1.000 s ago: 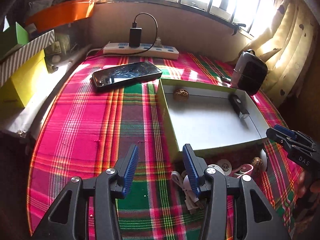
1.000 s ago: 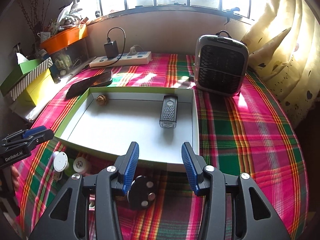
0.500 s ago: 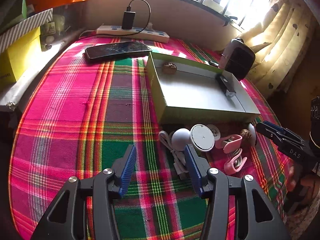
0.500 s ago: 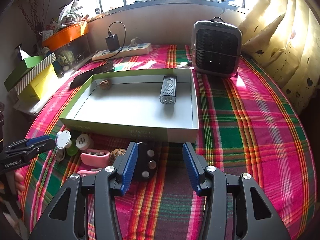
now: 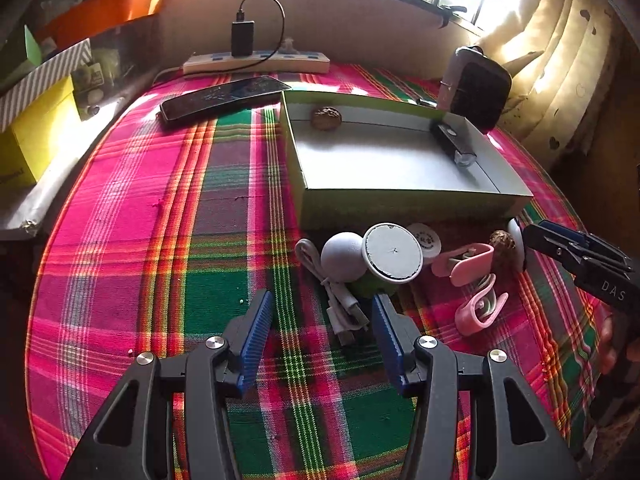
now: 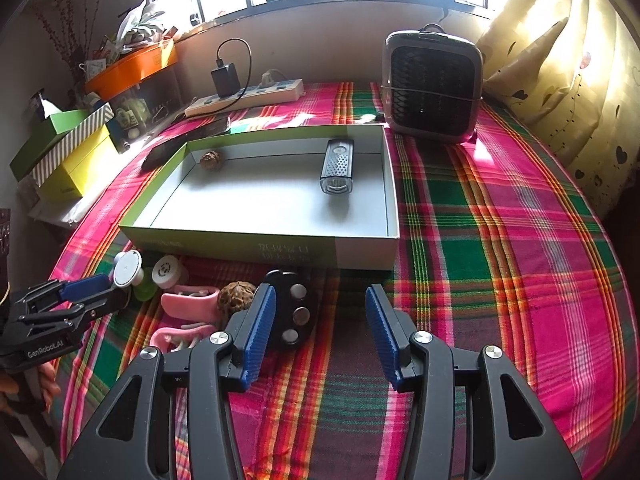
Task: Organize objects
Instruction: 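Lower the left tool onto the white coiled cable and close on it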
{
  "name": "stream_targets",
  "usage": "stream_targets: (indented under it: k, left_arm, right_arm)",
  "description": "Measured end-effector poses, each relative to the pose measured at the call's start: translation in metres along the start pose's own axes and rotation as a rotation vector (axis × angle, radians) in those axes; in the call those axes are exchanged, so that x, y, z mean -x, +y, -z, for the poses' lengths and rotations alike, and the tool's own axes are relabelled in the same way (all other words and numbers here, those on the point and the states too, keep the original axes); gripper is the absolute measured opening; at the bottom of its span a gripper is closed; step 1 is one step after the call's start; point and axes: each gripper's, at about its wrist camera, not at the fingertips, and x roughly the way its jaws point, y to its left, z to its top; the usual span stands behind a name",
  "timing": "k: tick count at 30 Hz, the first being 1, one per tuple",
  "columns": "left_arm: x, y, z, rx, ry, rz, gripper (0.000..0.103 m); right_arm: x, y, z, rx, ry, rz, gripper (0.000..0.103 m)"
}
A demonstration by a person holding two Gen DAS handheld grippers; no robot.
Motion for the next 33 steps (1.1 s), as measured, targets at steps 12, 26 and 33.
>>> stream_targets:
  k: [12, 26, 33]
  left_arm:
    - [-0.002, 0.005, -0.003, -0.01, -0.008, -0.081, 0.049]
    - [-0.004, 0.02, -0.007, 0.006, -0.025, -0.128, 0.046]
    - [-0.008, 0.02, -0.009, -0.035, -0.046, -0.165, 0.032]
  right_arm:
    - [0.0, -0.002, 0.002, -0.011, 0.003, 0.0, 0.048]
    - [0.003, -0.003, 0.002, -0.015, -0.001, 0.002, 0.048]
    - [0.003, -0.001, 0.003, -0.016, 0.001, 0.001, 0.048]
